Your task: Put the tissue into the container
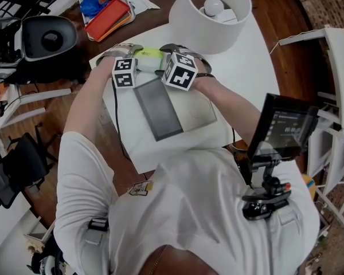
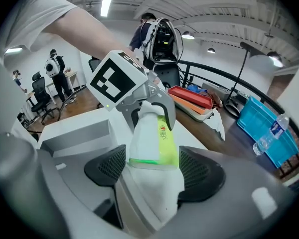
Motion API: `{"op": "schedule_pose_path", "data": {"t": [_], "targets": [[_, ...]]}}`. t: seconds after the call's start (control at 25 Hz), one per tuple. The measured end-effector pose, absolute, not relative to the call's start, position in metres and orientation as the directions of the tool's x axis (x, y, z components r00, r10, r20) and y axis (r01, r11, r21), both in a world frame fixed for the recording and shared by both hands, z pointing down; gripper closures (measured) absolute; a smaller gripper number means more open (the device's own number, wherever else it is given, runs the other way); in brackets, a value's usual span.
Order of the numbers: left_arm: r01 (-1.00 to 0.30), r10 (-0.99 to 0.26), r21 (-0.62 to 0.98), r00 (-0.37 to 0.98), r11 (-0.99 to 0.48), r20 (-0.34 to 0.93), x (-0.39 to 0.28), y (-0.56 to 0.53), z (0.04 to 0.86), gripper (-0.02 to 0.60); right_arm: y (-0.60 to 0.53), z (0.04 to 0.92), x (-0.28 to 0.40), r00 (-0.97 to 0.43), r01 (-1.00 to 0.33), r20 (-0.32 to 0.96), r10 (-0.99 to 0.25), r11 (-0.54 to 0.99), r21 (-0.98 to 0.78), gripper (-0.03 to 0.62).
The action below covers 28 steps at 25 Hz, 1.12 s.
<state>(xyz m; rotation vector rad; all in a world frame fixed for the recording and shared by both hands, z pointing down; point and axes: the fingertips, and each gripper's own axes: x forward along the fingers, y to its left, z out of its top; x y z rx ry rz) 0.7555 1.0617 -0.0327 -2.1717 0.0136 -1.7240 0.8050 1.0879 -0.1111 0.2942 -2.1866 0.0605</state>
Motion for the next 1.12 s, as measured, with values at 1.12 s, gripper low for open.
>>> {"op": "schedule_pose_path", "data": {"t": [1.12], "targets": [[0.199, -0.419, -0.471, 0.256, -0.859, 0.871, 0.738, 1.145, -0.16, 0.238, 1.151, -0.166, 0.813, -0.606, -0.212, 0.728, -0.322, 0.947, 0.243, 0.292]]}}
